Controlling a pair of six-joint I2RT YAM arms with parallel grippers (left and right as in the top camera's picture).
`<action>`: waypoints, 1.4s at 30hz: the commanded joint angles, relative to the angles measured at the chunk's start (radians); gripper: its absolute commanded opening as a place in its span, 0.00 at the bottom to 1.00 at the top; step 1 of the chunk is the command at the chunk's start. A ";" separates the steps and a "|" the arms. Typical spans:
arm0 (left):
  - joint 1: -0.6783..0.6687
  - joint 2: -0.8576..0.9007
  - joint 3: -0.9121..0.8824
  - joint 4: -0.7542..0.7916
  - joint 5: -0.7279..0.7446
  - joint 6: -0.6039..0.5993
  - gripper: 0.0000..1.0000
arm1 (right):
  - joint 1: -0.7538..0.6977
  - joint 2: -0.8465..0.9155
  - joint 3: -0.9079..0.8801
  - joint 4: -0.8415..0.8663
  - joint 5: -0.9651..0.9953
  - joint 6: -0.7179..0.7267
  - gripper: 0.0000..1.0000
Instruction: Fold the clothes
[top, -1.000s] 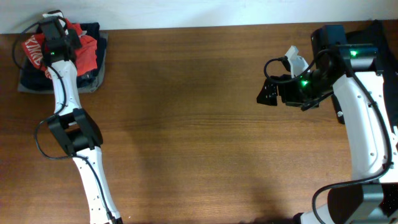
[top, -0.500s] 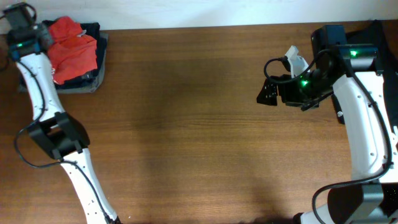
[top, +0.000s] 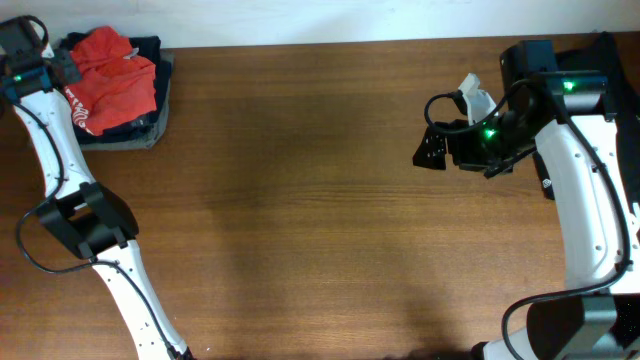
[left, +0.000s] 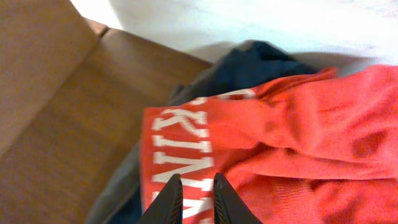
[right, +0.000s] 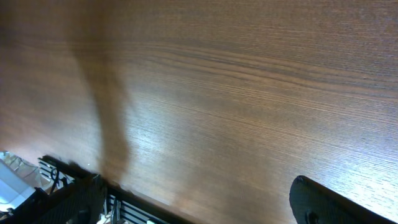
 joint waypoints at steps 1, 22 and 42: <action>-0.001 0.024 0.003 0.032 0.059 -0.029 0.15 | -0.007 -0.023 -0.003 0.000 -0.006 0.004 0.99; 0.004 0.171 0.011 0.377 0.095 -0.029 0.15 | -0.007 -0.023 -0.003 -0.012 -0.010 0.008 0.99; -0.047 0.074 0.096 0.383 0.096 0.001 0.22 | -0.007 -0.023 -0.003 -0.042 -0.010 0.008 0.99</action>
